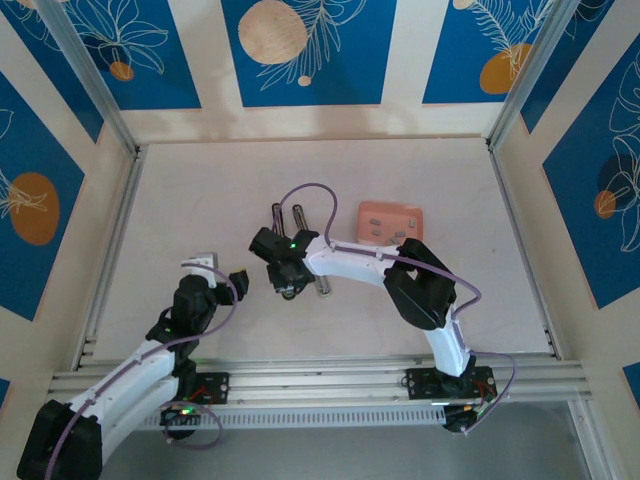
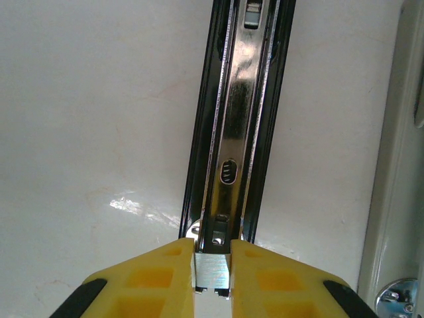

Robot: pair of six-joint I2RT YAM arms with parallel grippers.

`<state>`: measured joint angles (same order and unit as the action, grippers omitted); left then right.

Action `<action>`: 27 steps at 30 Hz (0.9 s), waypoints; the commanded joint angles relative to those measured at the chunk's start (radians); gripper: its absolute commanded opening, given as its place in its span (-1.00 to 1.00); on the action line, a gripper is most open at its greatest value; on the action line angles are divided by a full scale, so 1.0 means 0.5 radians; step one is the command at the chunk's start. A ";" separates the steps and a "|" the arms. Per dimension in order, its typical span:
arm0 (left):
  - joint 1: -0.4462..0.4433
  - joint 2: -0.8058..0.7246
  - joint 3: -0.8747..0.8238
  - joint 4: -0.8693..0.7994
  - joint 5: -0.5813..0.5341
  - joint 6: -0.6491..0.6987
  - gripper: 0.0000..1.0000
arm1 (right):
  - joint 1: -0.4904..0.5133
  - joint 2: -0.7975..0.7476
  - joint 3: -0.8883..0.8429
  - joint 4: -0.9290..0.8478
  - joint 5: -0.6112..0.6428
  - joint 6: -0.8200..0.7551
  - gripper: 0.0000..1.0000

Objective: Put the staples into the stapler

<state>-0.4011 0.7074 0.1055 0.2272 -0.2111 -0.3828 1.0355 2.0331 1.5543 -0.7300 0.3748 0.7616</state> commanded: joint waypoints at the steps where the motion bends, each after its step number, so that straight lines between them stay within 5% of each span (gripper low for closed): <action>1: 0.026 -0.032 -0.011 -0.013 -0.013 0.045 0.82 | -0.003 0.054 0.034 -0.104 0.029 0.009 -0.63; 27: 0.029 -0.027 -0.010 0.000 -0.010 0.060 0.82 | -0.025 0.039 -0.051 -0.132 0.015 -0.092 -0.59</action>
<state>-0.4011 0.7074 0.1055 0.2226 -0.2111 -0.3668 1.0294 2.0331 1.5463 -0.7341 0.3752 0.7124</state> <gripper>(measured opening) 0.909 0.202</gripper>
